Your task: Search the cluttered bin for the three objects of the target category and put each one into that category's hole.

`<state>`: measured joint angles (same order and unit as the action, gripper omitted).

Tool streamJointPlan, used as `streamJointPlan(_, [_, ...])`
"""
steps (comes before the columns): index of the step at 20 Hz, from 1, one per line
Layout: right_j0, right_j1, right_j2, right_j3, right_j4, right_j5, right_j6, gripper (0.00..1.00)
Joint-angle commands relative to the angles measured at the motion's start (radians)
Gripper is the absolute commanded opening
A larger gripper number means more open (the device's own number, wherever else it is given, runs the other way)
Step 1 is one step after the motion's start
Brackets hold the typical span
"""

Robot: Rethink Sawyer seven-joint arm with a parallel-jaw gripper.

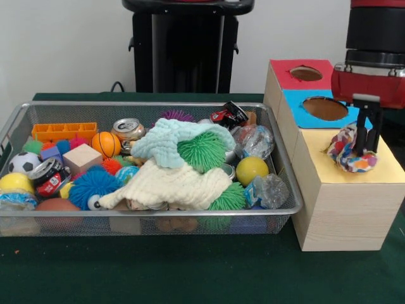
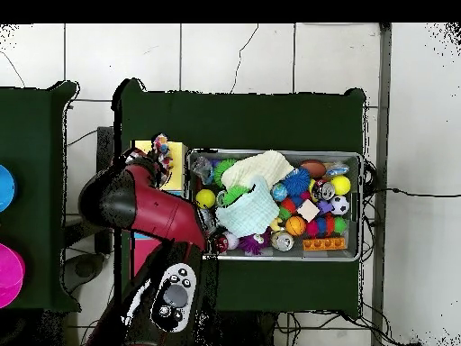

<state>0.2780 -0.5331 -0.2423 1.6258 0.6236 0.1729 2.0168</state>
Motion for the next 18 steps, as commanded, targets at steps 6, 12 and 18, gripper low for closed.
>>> streamJointPlan(6, [0.094,0.143,-0.058,0.010,0.089,0.213,0.379,0.00])
streamJointPlan(12, [0.222,0.282,-0.395,-0.115,0.058,0.376,0.476,0.00])
streamJointPlan(18, [0.223,0.288,-0.431,-0.121,0.037,0.406,0.502,0.00])
